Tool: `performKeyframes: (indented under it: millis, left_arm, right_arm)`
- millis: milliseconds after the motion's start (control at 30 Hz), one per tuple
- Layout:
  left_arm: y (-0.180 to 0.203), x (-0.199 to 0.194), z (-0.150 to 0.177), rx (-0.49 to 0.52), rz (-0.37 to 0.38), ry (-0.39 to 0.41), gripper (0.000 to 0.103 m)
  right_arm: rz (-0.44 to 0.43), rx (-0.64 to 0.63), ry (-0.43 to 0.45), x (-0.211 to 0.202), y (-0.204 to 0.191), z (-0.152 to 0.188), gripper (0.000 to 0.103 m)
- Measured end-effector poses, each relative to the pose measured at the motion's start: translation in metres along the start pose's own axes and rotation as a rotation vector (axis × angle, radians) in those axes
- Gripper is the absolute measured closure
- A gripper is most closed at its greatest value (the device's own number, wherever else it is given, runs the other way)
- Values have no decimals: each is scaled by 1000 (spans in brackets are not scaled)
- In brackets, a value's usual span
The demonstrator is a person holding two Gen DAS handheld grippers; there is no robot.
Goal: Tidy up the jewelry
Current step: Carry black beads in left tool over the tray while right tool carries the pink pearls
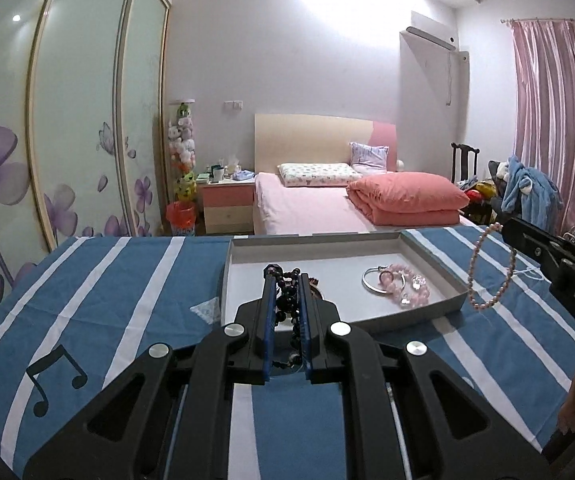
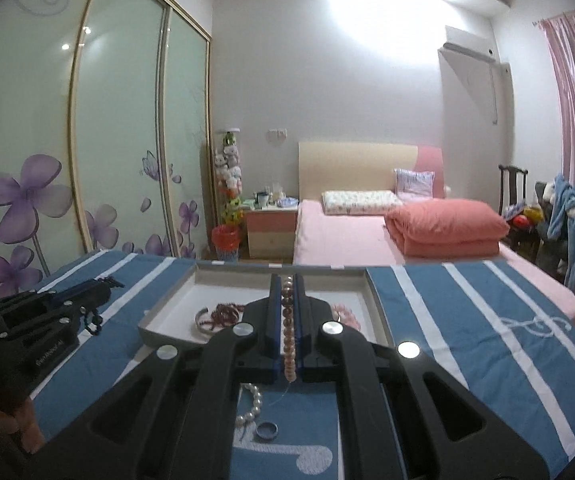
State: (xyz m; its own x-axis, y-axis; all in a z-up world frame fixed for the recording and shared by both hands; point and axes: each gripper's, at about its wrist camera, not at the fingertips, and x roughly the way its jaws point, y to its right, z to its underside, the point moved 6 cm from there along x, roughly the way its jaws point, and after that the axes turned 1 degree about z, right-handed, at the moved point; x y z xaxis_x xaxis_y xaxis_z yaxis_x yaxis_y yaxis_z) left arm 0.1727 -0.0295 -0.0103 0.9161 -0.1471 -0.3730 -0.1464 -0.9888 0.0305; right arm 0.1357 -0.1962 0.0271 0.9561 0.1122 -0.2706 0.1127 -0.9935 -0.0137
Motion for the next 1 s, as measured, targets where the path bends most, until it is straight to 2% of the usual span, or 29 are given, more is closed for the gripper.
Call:
performKeyframes:
  millis: [333, 533, 833, 1000]
  left_arm:
    - [11, 9, -18, 10, -8, 62, 91]
    - [14, 21, -24, 8, -8, 68, 91]
    - [15, 51, -31, 16, -5, 55, 91]
    - [11, 79, -28, -5, 17, 2, 91]
  right_arm:
    - [7, -3, 64, 9, -1, -21, 97]
    - [14, 11, 79, 21, 4, -26, 97]
    - [19, 28, 53, 60, 12, -30, 97]
    - [21, 43, 11, 92, 17, -28, 97]
